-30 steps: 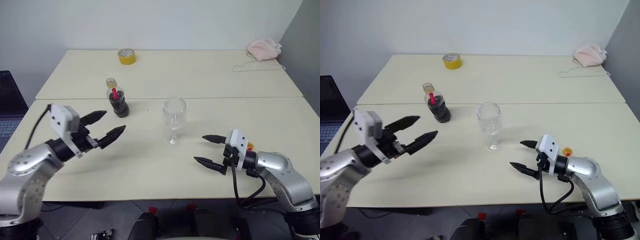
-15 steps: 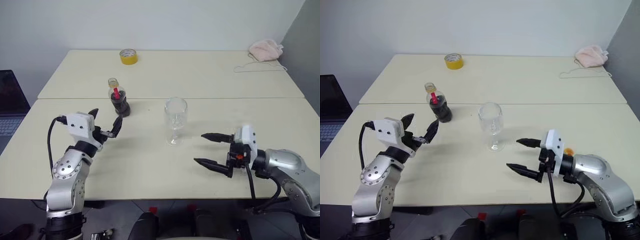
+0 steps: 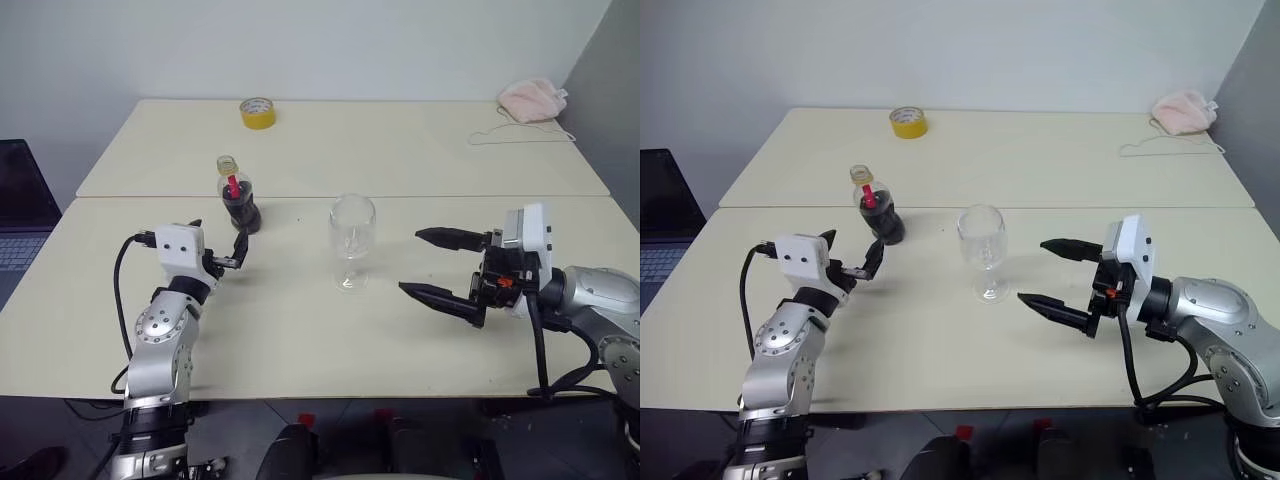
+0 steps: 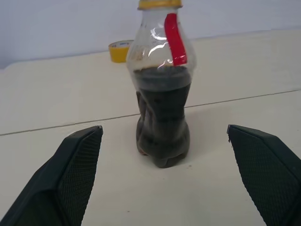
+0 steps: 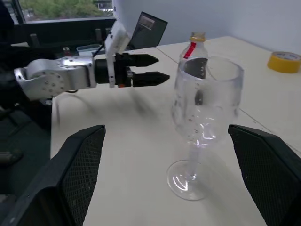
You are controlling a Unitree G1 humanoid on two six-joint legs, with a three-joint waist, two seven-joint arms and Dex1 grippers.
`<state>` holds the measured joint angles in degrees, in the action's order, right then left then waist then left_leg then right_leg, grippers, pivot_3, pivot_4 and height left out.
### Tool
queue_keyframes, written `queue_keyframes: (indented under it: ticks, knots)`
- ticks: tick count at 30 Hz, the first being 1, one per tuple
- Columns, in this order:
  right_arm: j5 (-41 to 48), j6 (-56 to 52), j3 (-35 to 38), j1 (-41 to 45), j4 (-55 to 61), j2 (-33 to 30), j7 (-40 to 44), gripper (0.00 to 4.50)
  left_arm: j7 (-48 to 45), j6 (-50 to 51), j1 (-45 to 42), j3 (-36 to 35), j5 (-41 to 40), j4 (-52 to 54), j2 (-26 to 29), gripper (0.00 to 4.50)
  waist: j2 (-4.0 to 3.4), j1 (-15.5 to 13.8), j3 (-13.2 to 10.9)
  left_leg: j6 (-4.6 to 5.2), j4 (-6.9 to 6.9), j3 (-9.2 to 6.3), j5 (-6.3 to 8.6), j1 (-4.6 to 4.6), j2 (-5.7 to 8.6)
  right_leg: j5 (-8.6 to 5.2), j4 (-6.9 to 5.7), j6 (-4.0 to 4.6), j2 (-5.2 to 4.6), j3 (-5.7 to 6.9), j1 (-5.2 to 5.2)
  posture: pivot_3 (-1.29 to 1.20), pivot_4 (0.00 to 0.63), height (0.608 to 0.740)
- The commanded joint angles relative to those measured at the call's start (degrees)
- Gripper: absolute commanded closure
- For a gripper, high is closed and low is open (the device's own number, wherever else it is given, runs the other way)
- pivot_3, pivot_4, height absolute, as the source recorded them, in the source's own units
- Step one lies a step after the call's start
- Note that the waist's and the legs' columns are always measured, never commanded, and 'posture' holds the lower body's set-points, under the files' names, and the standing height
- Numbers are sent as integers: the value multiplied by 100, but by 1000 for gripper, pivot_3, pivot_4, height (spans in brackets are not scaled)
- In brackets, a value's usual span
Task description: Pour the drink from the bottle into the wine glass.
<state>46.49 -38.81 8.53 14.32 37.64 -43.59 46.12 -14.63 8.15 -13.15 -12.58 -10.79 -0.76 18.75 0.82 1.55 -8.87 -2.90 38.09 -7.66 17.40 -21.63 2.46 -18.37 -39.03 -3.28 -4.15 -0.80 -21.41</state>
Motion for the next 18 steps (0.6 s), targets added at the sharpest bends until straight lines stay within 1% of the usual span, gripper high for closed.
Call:
queue_keyframes:
  ticks: [1, 9, 18]
  knots:
    - [279, -94, 160, 244, 260, -82, -151, 30, 51, -222, -225, -20, 84, -192, 28, 0, 1, 0, 1, 0, 0, -1, 0, 0, 0, 0, 0, 0, 0, 1, 0, 0, 150, 740]
    - [346, -189, 42, 524, 269, -81, -348, 30, -76, -497, -859, 149, 161, -1018, -8, 0, 3, 1, 1, -1, 6, -5, 0, -3, 2, 0, 0, -1, -1, 5, 0, 0, 150, 740]
    - [353, -222, -66, 750, 206, -61, -392, 30, 28, -952, -1559, 249, 426, -2279, 28, 0, 5, 5, 1, -1, 4, -5, -1, -4, 3, 0, -2, -1, -2, 7, -3, 0, 150, 740]
